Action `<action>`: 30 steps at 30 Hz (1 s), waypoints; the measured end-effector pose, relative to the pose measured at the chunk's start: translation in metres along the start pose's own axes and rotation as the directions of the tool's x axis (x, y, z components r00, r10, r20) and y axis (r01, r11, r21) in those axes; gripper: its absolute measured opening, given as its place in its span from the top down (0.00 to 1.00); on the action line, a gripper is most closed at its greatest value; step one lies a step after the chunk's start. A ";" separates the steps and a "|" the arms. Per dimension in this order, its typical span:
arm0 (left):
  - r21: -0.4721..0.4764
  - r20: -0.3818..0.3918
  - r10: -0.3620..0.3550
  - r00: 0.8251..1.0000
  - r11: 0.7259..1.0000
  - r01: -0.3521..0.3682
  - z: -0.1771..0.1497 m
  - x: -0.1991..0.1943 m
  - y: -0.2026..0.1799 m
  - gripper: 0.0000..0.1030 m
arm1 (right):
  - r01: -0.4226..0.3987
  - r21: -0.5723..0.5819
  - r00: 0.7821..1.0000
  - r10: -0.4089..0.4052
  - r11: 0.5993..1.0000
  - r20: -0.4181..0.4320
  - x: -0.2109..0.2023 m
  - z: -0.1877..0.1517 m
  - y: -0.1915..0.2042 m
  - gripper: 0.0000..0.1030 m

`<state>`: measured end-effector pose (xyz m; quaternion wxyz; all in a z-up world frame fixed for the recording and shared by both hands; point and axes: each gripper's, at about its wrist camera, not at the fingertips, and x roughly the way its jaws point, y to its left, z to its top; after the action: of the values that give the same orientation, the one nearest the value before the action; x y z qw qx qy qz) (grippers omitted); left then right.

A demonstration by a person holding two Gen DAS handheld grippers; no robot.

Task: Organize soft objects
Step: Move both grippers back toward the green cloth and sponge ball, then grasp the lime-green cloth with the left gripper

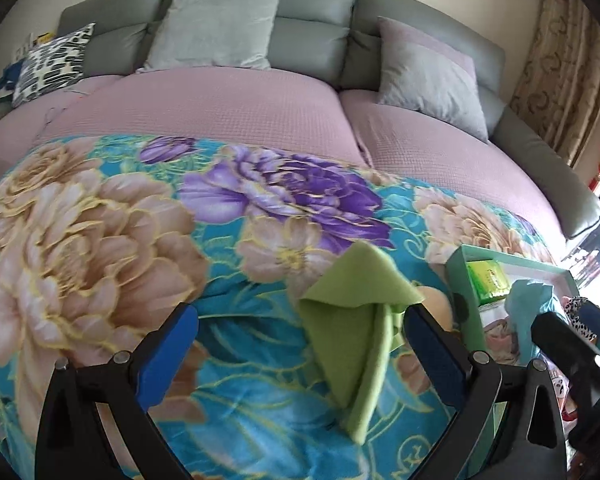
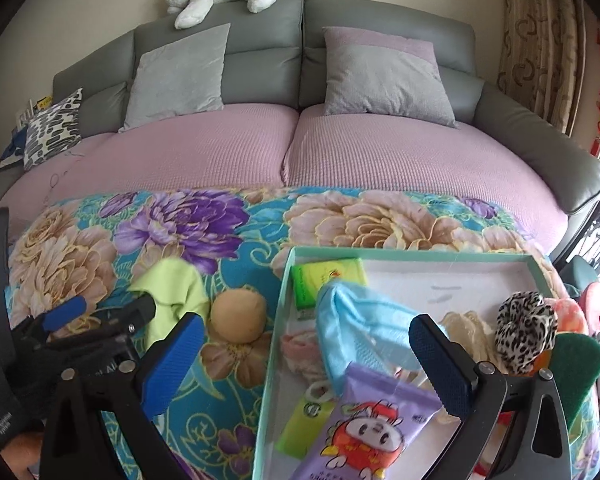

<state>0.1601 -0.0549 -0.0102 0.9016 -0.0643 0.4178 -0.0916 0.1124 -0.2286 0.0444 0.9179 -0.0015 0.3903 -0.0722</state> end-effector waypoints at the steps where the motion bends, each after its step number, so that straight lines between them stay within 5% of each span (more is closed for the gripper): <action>1: 0.004 -0.002 0.000 1.000 1.000 0.000 0.000 0.002 -0.002 0.01 | 0.002 0.005 1.000 -0.002 1.000 0.000 0.001 0.001 -0.002 0.00; 3: 0.012 -0.014 0.007 1.000 1.000 -0.007 0.000 0.009 -0.005 0.03 | 0.009 0.013 1.000 -0.009 1.000 -0.007 0.005 0.001 -0.006 0.00; 12: 0.028 -0.051 -0.005 0.999 1.000 0.007 -0.003 0.026 -0.010 0.48 | 0.009 0.020 1.000 -0.008 1.000 -0.025 0.015 0.000 -0.011 0.00; 17: 0.056 -0.064 -0.023 0.998 0.998 0.027 -0.005 0.033 -0.017 0.58 | 0.002 0.019 0.999 -0.001 1.000 -0.033 0.019 -0.001 -0.009 0.00; 22: 0.042 -0.072 -0.072 0.995 0.996 0.075 -0.006 0.036 -0.019 0.82 | -0.007 0.016 0.999 0.008 1.000 -0.033 0.020 -0.001 -0.005 0.00; 30: -0.004 -0.063 -0.108 0.992 0.994 0.108 -0.008 0.027 -0.010 0.91 | -0.042 0.034 0.998 0.044 0.999 -0.042 0.024 -0.001 0.000 0.00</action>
<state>0.1702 -0.0712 -0.0337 0.8818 -0.0842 0.4419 -0.1419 0.1278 -0.2316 0.0264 0.9106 0.0235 0.4084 -0.0588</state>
